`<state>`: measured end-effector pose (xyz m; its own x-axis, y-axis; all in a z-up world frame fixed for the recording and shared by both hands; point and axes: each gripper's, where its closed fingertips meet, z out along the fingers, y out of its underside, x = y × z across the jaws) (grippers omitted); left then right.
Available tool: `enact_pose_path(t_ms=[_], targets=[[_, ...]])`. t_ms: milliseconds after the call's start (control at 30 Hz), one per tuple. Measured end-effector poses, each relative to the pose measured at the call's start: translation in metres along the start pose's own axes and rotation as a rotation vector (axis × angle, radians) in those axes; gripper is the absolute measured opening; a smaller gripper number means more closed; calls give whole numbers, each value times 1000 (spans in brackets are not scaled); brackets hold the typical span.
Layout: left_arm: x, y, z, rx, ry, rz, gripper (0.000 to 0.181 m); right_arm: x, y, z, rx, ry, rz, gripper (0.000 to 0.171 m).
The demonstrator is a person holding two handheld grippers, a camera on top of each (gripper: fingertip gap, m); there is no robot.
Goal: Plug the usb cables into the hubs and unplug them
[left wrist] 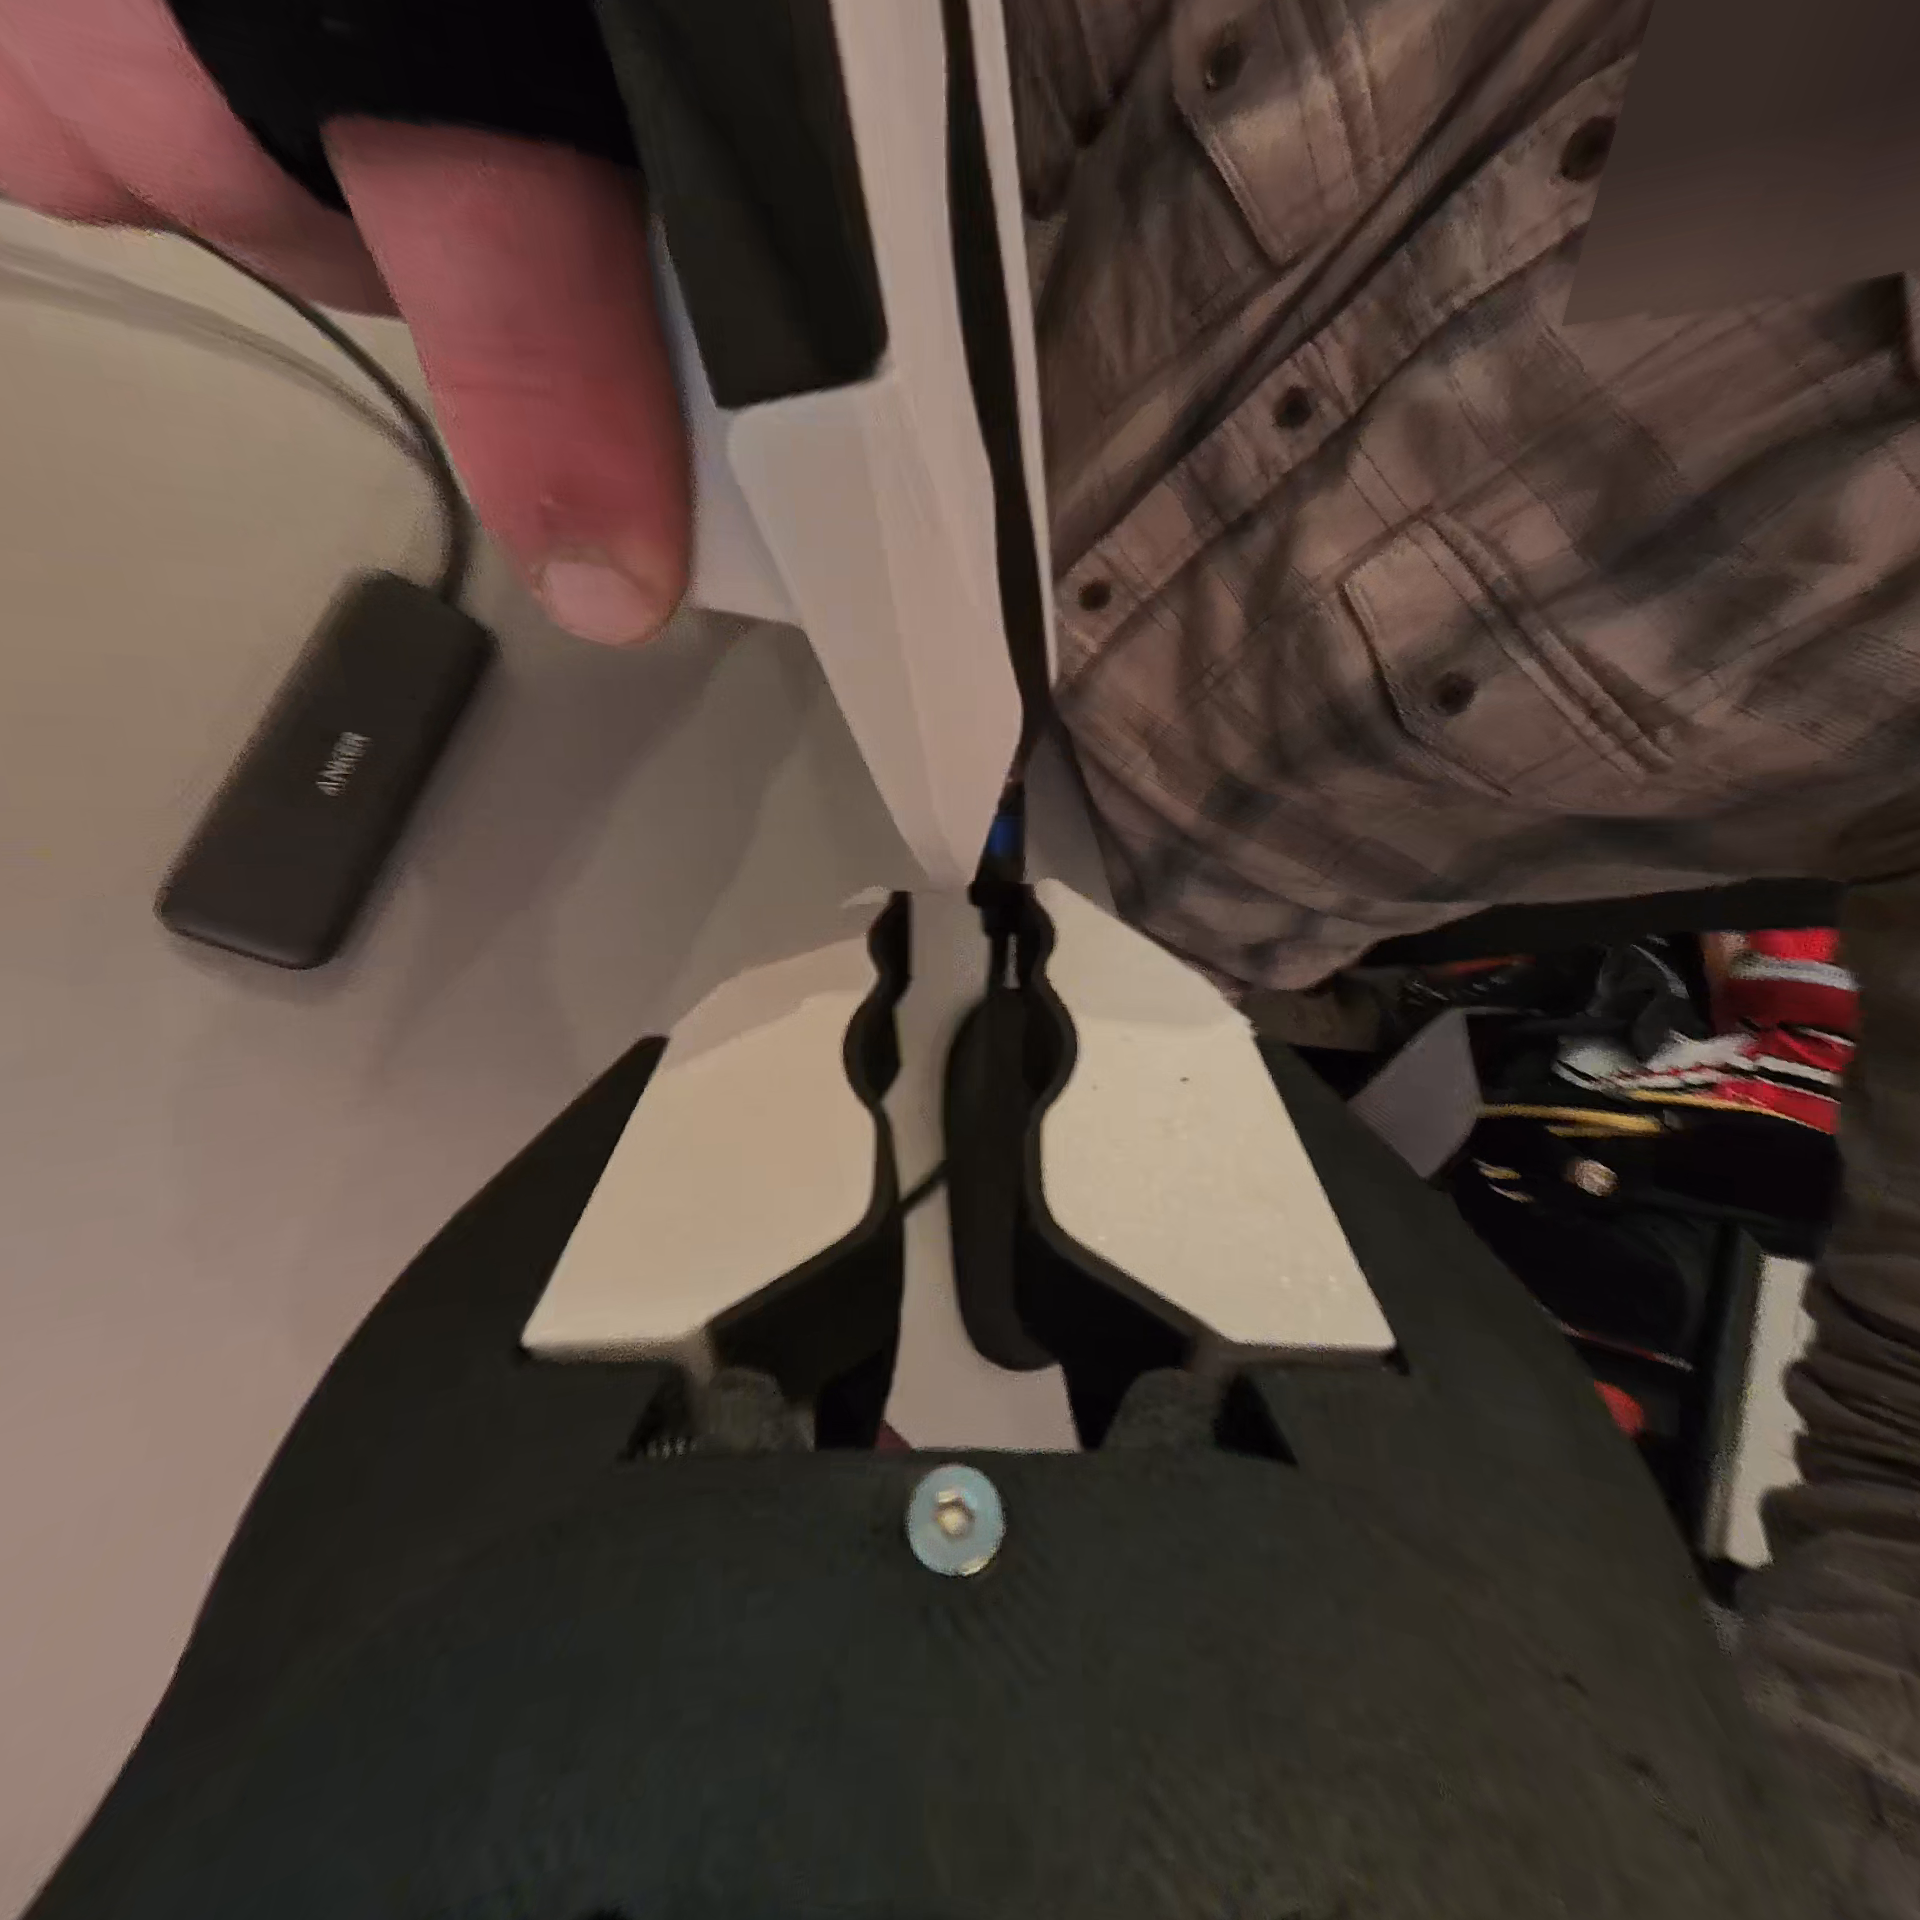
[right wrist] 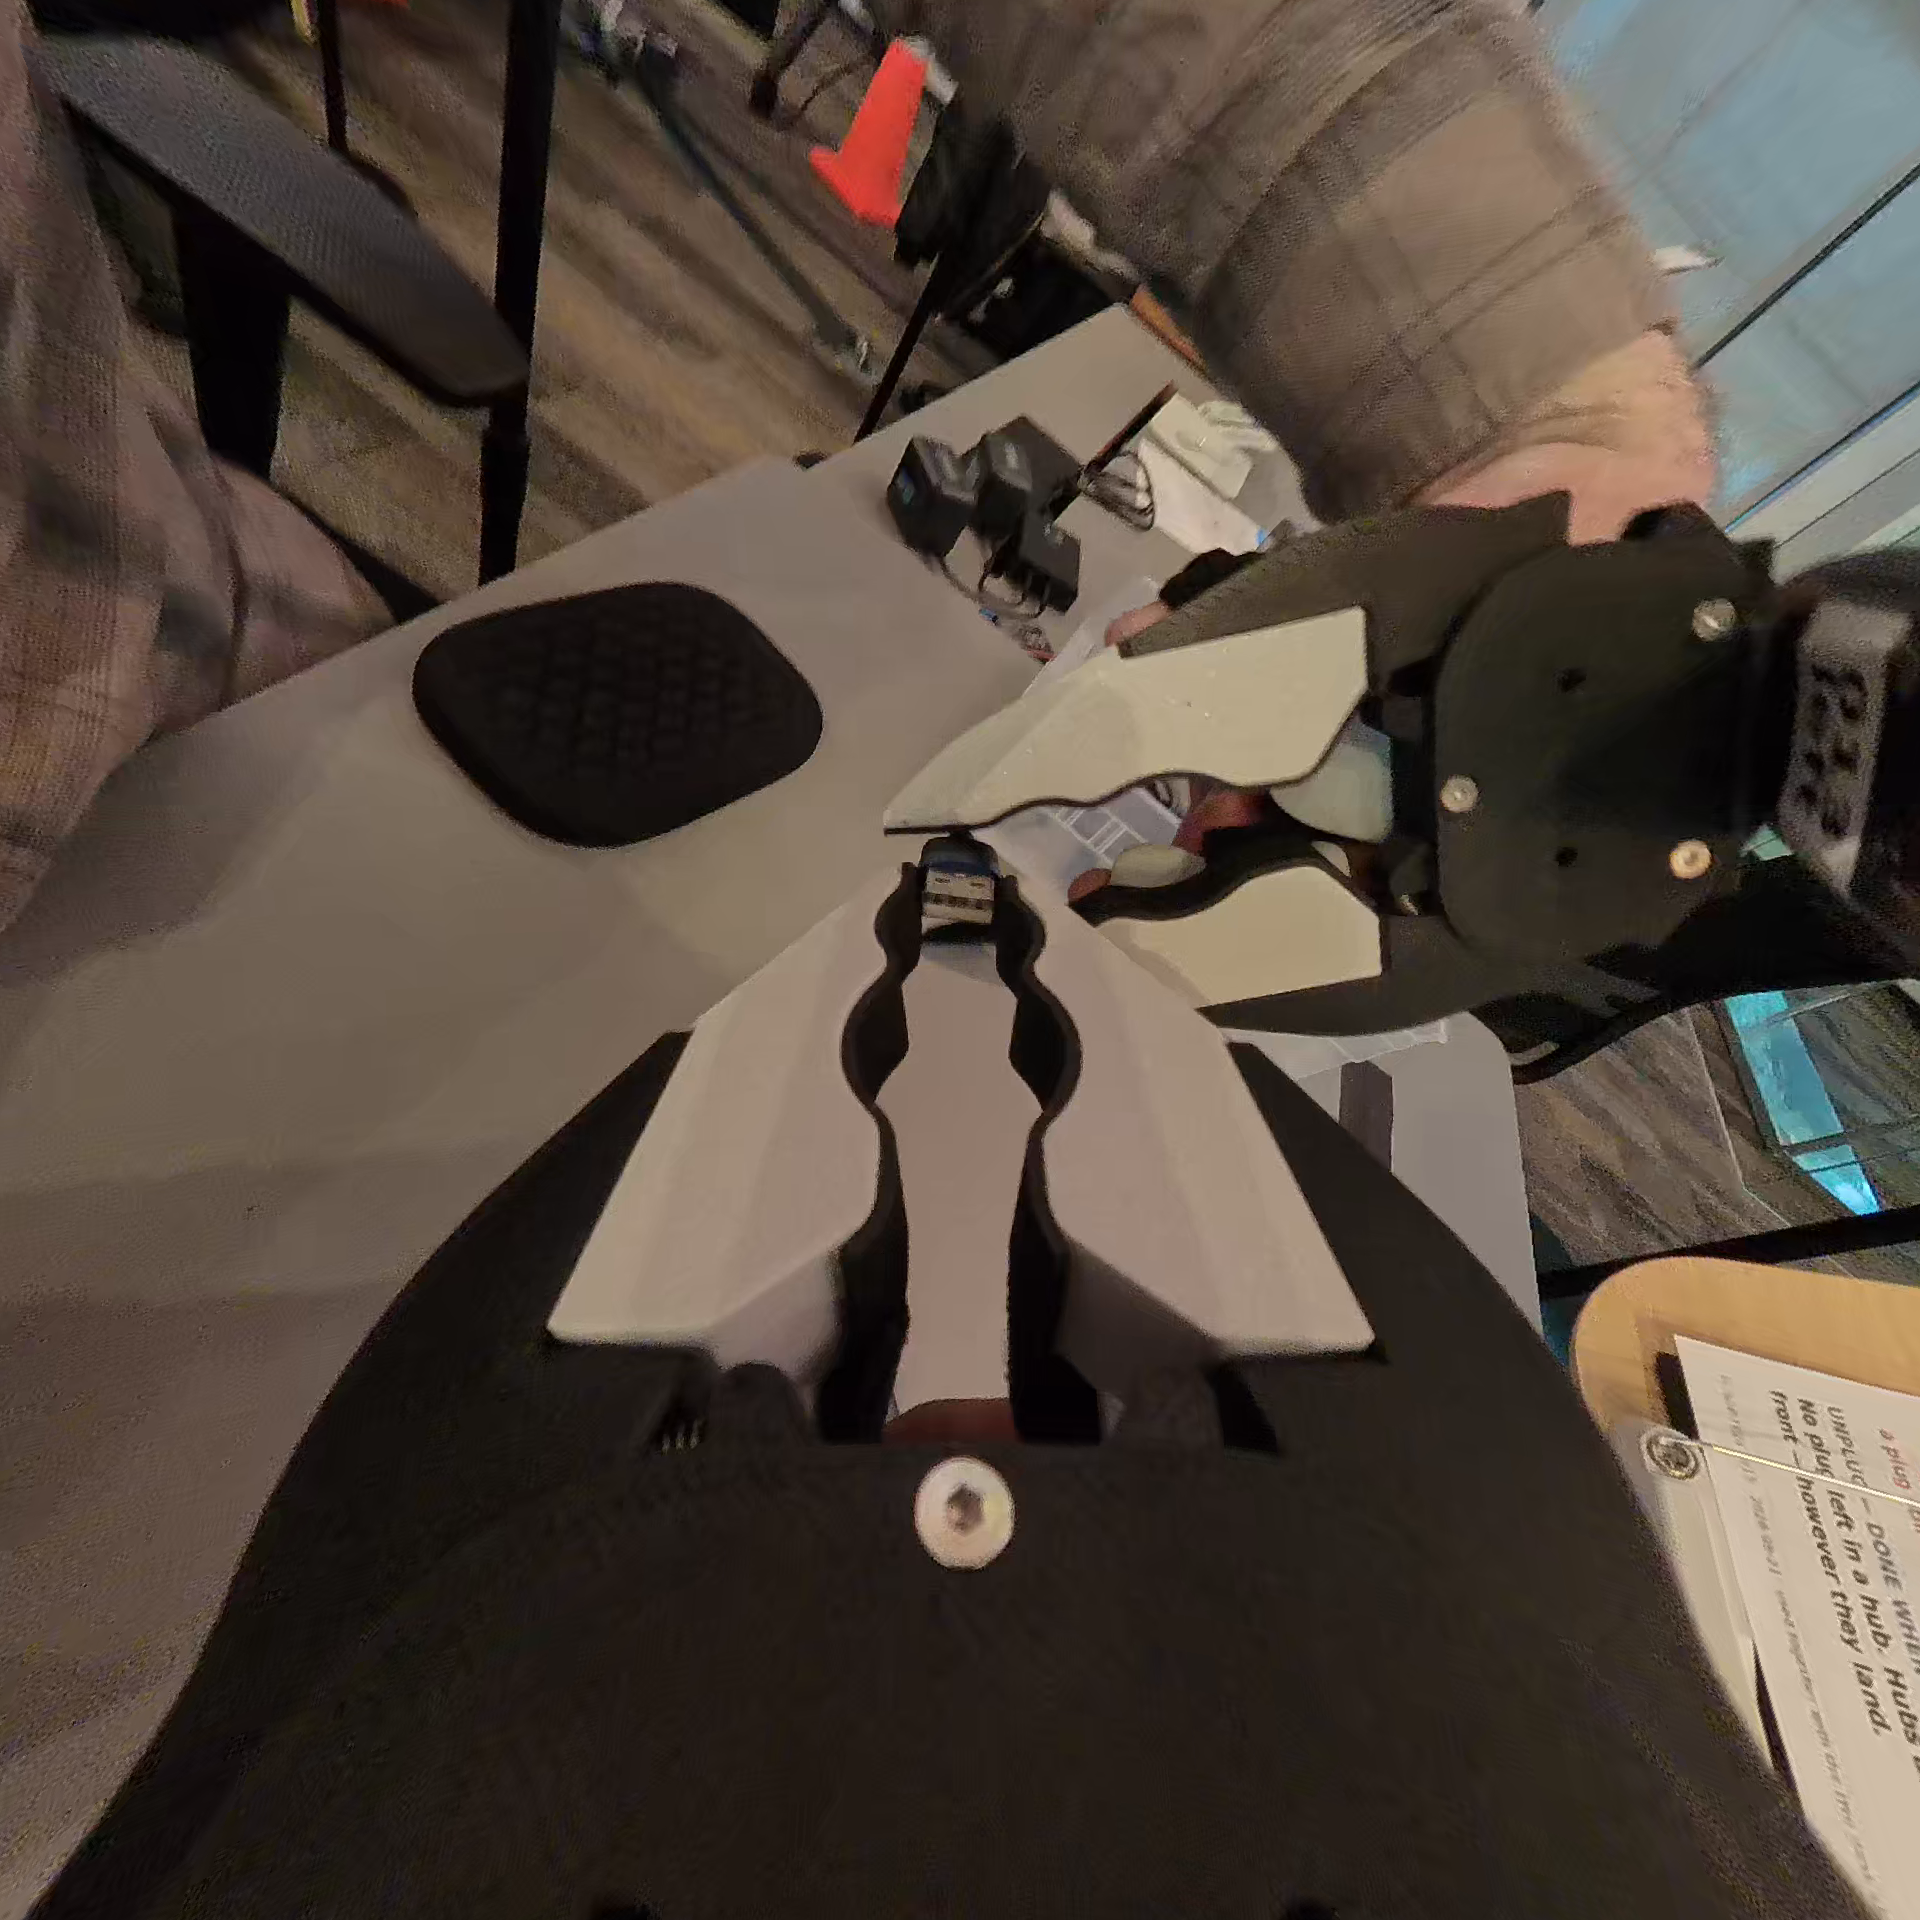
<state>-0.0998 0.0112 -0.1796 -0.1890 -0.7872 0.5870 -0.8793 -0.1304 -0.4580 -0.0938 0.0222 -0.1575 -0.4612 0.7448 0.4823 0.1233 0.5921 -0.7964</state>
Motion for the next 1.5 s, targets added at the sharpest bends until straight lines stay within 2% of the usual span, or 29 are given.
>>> enact_pose_path(t_ms=[33,100,133,233,333,433,533,600,633,700,767,867,1000,1200,1333,1400,1500], targets=[[-2,-2,-3,9,-27,8,25,3,0,-3,23,12,11,12],[-4,-3,-7,14,-78,19,30,10,1,-7,62,35,35,12],[-8,-4,-11,23,-121,24,40,14,1,-10,86,49,48,12],[-24,-5,-32,47,-340,56,57,27,3,-21,167,98,103,12],[-30,-24,-72,190,-672,136,62,46,7,-39,280,171,180,12],[-10,-45,-116,412,-1004,263,62,61,10,-57,424,223,260,12],[35,-53,-140,658,-1173,356,60,74,16,-73,553,276,333,12],[48,-42,-125,669,-1194,345,59,84,19,-84,639,316,382,12],[47,-36,-110,655,-1188,325,49,86,20,-89,681,319,402,12],[43,-35,-71,717,-1095,294,49,89,19,-97,747,330,429,12],[17,-33,-42,782,-1045,204,57,88,14,-100,791,307,437,12],[-23,-44,-30,959,-1001,121,65,82,8,-93,765,264,422,12],[-42,-72,-59,1244,-1023,163,63,72,2,-83,724,183,420,10],[-40,-82,-97,1493,-1051,263,55,67,14,-69,597,131,461,12],[-44,-83,-92,1433,-1062,290,39,64,15,-64,549,105,475,12],[-42,-82,-90,1422,-1047,314,22,63,15,-63,528,96,481,12],[-40,-81,-84,1359,-1028,332,12,60,17,-61,514,80,483,12]])
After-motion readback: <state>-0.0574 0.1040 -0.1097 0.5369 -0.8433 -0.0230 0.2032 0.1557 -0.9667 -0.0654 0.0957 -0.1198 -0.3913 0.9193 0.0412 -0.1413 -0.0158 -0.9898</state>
